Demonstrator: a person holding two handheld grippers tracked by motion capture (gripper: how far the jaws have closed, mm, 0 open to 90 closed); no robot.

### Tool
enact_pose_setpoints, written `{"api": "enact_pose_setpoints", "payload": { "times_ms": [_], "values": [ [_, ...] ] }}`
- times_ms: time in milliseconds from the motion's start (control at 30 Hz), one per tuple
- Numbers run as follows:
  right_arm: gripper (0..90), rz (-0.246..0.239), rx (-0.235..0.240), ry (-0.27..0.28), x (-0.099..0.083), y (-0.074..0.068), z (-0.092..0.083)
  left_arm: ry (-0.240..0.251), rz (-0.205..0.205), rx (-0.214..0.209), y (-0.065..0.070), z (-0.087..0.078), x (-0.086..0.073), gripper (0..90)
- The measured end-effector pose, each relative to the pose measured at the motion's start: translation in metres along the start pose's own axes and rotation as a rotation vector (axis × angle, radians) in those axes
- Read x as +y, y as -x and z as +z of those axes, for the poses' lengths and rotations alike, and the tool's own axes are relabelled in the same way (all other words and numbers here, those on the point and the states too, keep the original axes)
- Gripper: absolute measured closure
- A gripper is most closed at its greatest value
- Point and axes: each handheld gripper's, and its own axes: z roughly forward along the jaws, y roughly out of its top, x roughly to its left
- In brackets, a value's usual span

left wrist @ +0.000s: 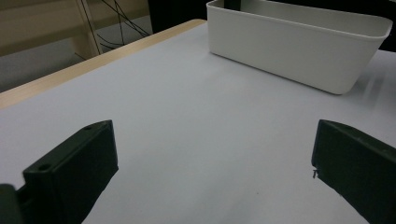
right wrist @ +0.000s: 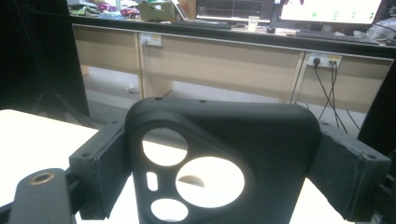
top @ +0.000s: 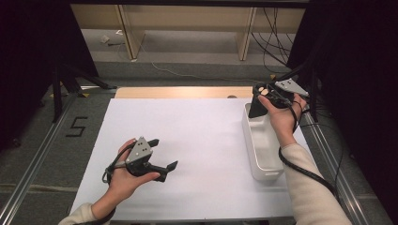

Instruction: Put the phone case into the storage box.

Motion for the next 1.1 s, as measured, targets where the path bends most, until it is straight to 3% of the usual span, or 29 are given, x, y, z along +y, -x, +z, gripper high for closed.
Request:
{"api": "enact_pose_setpoints", "payload": {
  "times_ms": [1100],
  "values": [
    [15.2, 0.000, -0.010, -0.061, -0.009, -0.002, 0.012, -0.001, -0.003, -0.002, 0.000, 0.000, 0.000, 0.0]
  ]
}}
